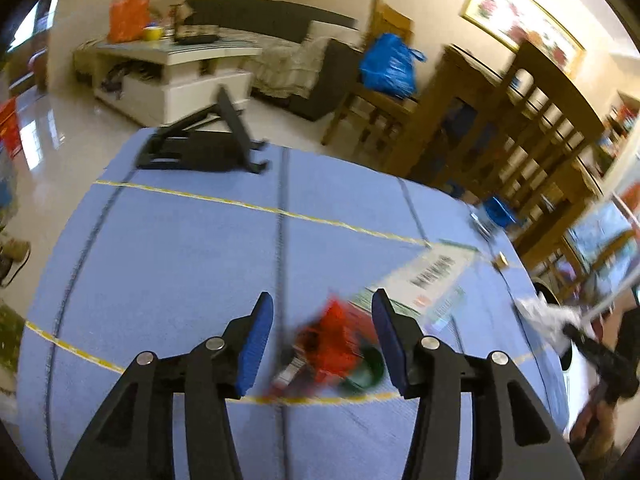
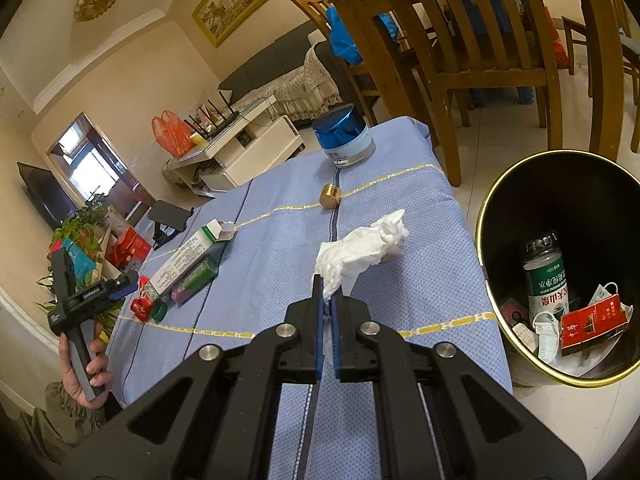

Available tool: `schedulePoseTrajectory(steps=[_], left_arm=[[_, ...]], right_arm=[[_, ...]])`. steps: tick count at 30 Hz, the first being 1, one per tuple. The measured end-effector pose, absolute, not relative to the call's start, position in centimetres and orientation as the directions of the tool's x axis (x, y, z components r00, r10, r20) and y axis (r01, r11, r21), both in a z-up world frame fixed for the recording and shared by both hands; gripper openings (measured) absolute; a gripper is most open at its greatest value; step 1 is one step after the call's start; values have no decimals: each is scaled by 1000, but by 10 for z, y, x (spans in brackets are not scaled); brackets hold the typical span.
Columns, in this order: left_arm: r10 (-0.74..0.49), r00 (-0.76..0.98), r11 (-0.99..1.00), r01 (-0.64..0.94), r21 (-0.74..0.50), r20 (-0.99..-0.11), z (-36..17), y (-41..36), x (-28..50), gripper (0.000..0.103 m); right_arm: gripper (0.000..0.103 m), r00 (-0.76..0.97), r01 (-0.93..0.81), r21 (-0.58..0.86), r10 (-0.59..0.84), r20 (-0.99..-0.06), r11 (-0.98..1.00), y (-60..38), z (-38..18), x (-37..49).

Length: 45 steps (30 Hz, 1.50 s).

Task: Collect trash
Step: 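Lift the red wrapper with the left tool while the right tool holds the tissue, then carry the tissue and red wrapper over the bin and open both tools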

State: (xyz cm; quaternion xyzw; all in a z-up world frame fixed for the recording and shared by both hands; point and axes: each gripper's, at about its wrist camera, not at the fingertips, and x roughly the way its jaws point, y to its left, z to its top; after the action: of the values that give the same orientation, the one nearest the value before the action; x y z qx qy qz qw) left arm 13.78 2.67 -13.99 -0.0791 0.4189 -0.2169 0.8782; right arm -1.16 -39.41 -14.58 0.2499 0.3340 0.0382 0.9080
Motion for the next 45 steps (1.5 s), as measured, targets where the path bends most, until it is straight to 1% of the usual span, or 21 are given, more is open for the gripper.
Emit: schedulePoseTrajectory(steps=[3,6,8,9,10,12,17,22,26,32,36,39,41,43,45], left_arm=[[-397,550,913,322,-253,-734,-150,13,136,51],[-377,534,923,283,-260,-757,-162,17,142,49],[-368,526,927,267,-263,-767,-167,21,145,39],[-360,528,931,261,-257,-769,-168,22,146,29],[-343,530,937,254,-241,-775,-168,24,146,27],[-342,530,938,244,-248,-776,-167,27,146,25],[-309,572,951,175,-255,-760,-158,45,145,23],[-213,646,976,109,-188,-733,-141,59,144,23],[-190,672,980,91,-174,-716,-130,62,141,23],[-238,686,971,150,-187,-687,-109,46,131,24],[-315,673,949,234,-211,-670,-95,16,122,24],[-365,657,929,303,-213,-659,-86,-15,117,24],[-417,633,904,364,-225,-652,-80,-41,112,24],[-462,607,877,420,-232,-646,-74,-70,107,24],[-504,579,848,472,-241,-641,-71,-97,101,24]], right_arm=[[5,773,94,481,240,-587,872,-394,-146,-12],[5,775,91,481,241,-584,872,-394,-145,-12],[5,776,90,479,241,-583,873,-394,-145,-13],[5,776,90,479,240,-583,873,-394,-145,-13],[5,777,92,482,240,-582,872,-395,-145,-13],[5,778,94,486,241,-581,869,-396,-145,-12],[5,781,92,472,230,-581,877,-393,-144,-12],[5,780,100,473,226,-583,875,-396,-146,-13],[5,785,102,468,218,-580,878,-396,-145,-14],[5,814,138,503,192,-548,853,-413,-142,-23],[5,832,194,510,135,-538,838,-433,-136,-31],[5,851,280,506,34,-525,816,-462,-126,-41],[5,851,352,482,-60,-522,802,-484,-118,-48],[5,831,429,436,-156,-533,791,-502,-113,-53],[5,802,489,395,-223,-555,778,-516,-118,-53]])
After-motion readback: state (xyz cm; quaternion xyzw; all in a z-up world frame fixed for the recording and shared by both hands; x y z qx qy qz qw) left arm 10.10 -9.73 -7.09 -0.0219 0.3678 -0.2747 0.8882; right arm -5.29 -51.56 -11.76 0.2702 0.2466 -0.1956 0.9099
